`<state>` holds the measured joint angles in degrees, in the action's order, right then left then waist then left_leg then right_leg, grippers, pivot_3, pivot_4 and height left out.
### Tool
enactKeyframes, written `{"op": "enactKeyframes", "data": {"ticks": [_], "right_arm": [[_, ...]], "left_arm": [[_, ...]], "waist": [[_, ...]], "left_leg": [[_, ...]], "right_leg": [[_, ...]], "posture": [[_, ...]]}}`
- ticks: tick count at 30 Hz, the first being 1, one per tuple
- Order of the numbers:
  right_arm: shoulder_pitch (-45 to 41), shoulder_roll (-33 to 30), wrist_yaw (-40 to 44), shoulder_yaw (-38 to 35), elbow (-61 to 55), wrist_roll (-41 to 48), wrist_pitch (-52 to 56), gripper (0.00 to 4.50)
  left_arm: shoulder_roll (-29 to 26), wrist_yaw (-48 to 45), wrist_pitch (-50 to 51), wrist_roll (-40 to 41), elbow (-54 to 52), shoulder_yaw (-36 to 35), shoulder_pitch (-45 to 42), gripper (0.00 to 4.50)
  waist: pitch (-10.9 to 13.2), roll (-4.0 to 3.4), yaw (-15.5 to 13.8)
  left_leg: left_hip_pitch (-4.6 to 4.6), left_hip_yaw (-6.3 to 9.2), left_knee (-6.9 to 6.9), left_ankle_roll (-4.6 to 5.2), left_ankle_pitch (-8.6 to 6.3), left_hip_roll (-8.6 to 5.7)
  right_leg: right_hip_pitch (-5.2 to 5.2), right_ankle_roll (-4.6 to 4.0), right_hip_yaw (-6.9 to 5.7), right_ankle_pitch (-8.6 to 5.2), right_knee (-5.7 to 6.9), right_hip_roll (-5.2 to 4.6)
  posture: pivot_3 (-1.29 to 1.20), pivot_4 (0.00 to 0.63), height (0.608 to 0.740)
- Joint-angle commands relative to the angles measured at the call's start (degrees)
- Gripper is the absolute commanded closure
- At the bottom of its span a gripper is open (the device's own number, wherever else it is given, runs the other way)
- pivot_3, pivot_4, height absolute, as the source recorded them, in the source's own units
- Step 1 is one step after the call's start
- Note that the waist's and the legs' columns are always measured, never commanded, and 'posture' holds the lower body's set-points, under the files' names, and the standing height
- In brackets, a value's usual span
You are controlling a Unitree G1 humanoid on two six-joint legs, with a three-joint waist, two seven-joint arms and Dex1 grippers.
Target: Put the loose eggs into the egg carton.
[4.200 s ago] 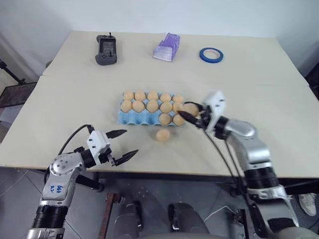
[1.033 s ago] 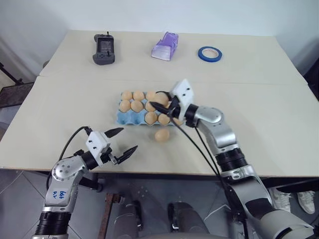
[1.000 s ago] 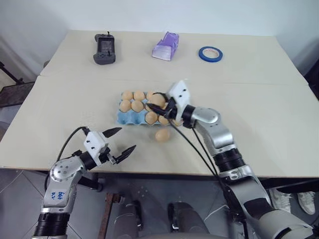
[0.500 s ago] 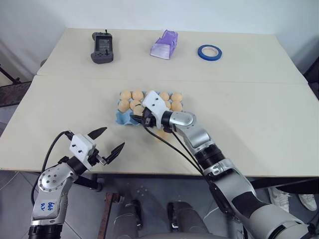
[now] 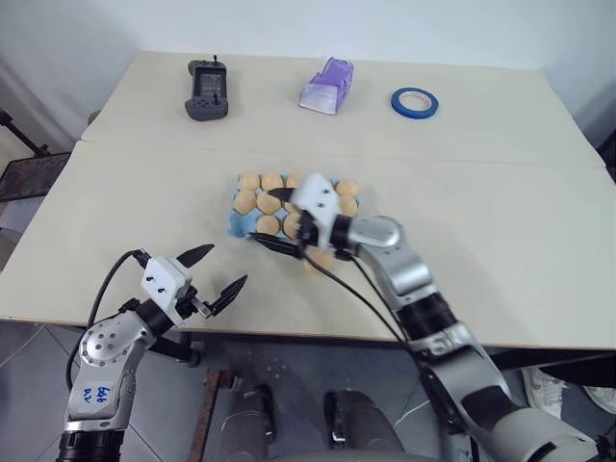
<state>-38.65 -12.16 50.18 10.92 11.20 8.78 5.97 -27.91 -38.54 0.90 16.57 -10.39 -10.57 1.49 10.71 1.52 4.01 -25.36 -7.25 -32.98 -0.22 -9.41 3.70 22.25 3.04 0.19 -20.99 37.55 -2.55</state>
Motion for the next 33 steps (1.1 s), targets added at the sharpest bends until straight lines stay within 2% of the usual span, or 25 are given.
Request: {"op": "enactKeyframes", "data": {"ticks": [1,7,9,12,15,19,24,33], "right_arm": [[5.32,-6.35,4.94,-4.76,-5.92,4.28,-2.83,0.03],[17.97,-13.61,12.53,-14.71,-10.03,13.87,-10.12,0.03],[22.0,-15.99,14.4,-16.38,-11.6,15.83,-9.27,0.03],[26.57,-16.46,14.67,-18.68,-14.61,20.65,-6.97,0.03],[30.22,-17.1,16.84,-18.15,-15.71,20.09,-9.45,0.03],[31.17,-16.63,14.95,-18.96,-16.96,20.05,-10.0,0.03],[31.95,-18.14,14.45,-19.72,-17.44,19.4,-10.27,0.03],[33.34,-18.11,11.01,-19.47,-20.17,19.44,-10.19,0.03]], "left_arm": [[-1.21,-1.99,0.59,1.48,-0.43,0.31,-0.64,0.0],[-3.24,-6.07,2.71,2.63,1.19,0.7,-1.87,0.0],[-4.16,-7.51,3.4,2.34,1.8,1.48,-2.5,0.0],[-4.57,-7.62,6.79,2.64,1.71,2.39,-4.17,0.0],[-4.26,-8.13,11.16,2.84,-0.36,5.66,-6.7,0.0],[-3.26,-8.96,13.86,1.65,-1.72,10.83,-8.7,0.0],[-0.38,-6.08,13.0,-3.49,1.26,16.51,-12.3,0.0],[10.37,0.29,14.15,-6.47,10.59,20.74,-21.01,0.0]], "waist": [[0.0,0.01,-0.12],[0.0,0.0,0.53],[0.0,0.0,0.53],[0.01,0.02,0.75],[0.03,0.06,0.59],[0.03,0.05,0.66],[0.03,0.05,0.03],[0.05,0.05,-1.42]], "left_leg": [[0.02,0.0,-0.01,0.0,0.0,0.0],[0.21,0.02,0.02,0.0,0.0,0.08],[0.25,0.02,0.02,0.01,0.0,0.08],[0.29,0.06,-0.08,0.02,0.01,0.08],[0.6,0.14,-0.14,0.02,0.0,0.08],[0.76,0.09,-0.1,0.01,-0.02,0.04],[0.75,0.13,0.01,0.0,-0.04,0.03],[0.68,0.16,-0.22,0.08,-0.07,0.01]], "right_leg": [[-0.03,0.0,0.0,0.0,-0.03,0.0],[-0.17,-0.05,0.04,-0.03,-0.03,0.13],[-0.22,-0.04,0.03,-0.03,-0.05,0.15],[-0.32,-0.01,0.03,-0.02,-0.04,0.15],[-0.67,0.01,-0.01,0.0,-0.06,0.14],[-0.85,-0.04,0.08,-0.01,-0.16,0.04],[-0.78,-0.09,0.03,-0.04,-0.19,0.02],[-0.83,0.0,0.02,0.0,-0.18,0.07]], "posture": [[0.0,0.15,0.74],[0.0,0.15,0.74],[0.0,0.15,0.74],[0.0,0.15,0.74],[0.0,0.15,0.74],[0.0,0.15,0.74],[0.0,0.15,0.74],[0.0,0.15,0.74]]}}
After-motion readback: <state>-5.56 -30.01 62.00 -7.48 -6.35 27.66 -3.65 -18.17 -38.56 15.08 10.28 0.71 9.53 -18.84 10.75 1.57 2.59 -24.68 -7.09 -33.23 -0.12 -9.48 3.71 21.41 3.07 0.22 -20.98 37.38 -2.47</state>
